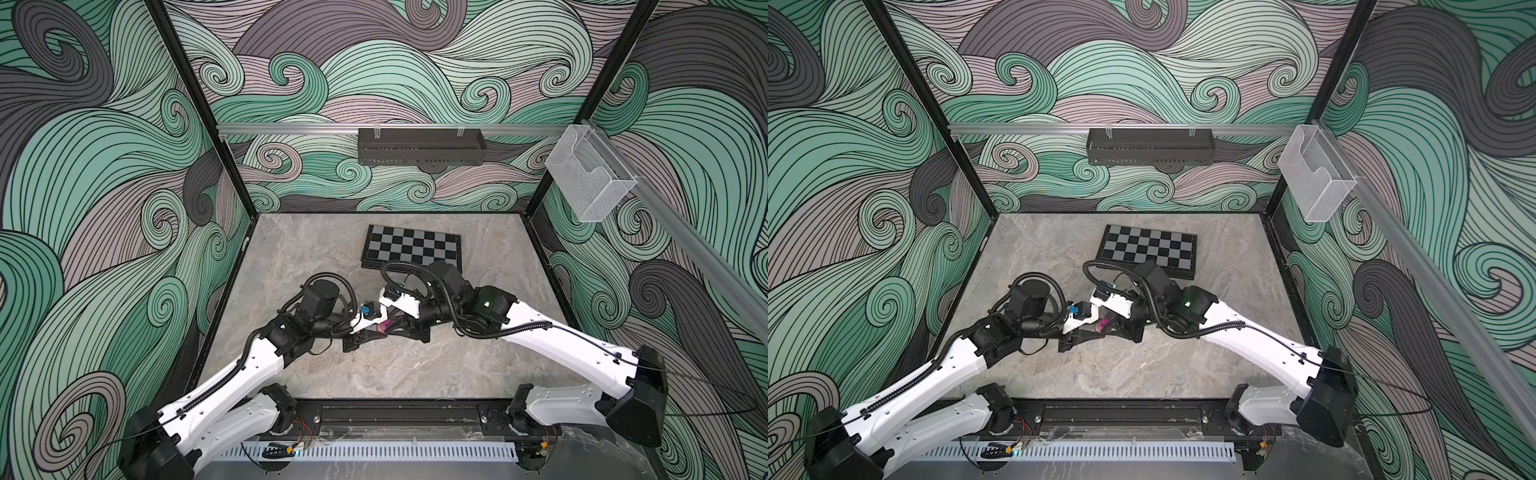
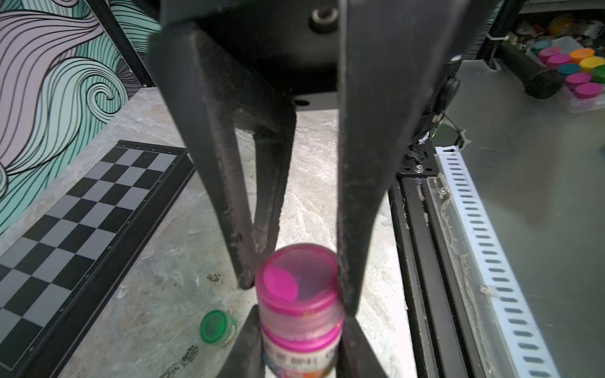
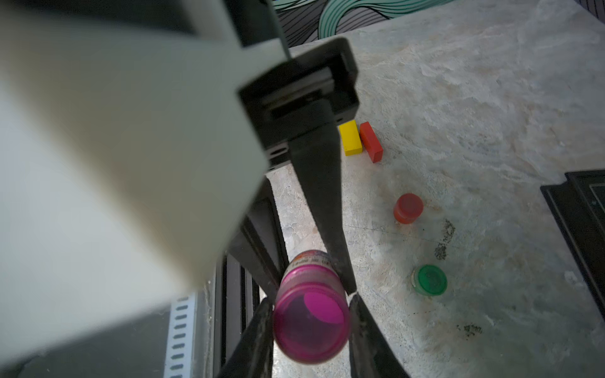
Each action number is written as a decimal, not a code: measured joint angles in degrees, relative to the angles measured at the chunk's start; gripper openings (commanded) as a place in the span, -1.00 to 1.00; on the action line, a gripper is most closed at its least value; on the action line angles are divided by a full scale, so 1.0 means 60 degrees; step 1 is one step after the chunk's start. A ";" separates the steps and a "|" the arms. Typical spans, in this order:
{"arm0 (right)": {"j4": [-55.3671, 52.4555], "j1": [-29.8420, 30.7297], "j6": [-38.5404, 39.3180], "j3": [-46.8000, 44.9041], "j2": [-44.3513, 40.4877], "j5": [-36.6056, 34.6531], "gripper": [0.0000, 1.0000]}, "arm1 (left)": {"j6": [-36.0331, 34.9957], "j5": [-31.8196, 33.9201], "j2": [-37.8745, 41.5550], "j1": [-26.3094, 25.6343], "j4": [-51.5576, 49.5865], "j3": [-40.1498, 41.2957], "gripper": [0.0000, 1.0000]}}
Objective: Close the paint jar lid
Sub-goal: Screw the lid onto the paint jar.
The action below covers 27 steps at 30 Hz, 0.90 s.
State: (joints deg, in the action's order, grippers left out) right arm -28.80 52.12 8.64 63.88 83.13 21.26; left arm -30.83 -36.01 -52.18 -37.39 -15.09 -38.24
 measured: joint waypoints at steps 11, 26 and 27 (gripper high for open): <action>0.0029 0.0922 -0.6306 0.0678 0.0860 -0.2444 -1.00 | -0.0015 0.1774 0.0729 0.0004 0.0481 0.0674 -0.88; -0.0532 0.1402 -1.1744 0.1366 0.1683 -0.3402 -0.99 | -0.0149 0.2393 0.0922 0.0011 0.0299 0.0947 -0.88; -0.0550 0.1402 -1.1810 0.1377 0.1687 -0.3406 -0.96 | -0.0149 0.2393 0.0922 0.0018 0.0302 0.0954 -0.88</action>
State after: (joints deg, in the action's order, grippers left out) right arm -32.10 60.53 -62.22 72.14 93.25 0.82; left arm -31.73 -21.65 -46.65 -37.28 -13.28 -32.51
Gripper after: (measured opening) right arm 0.336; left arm 0.305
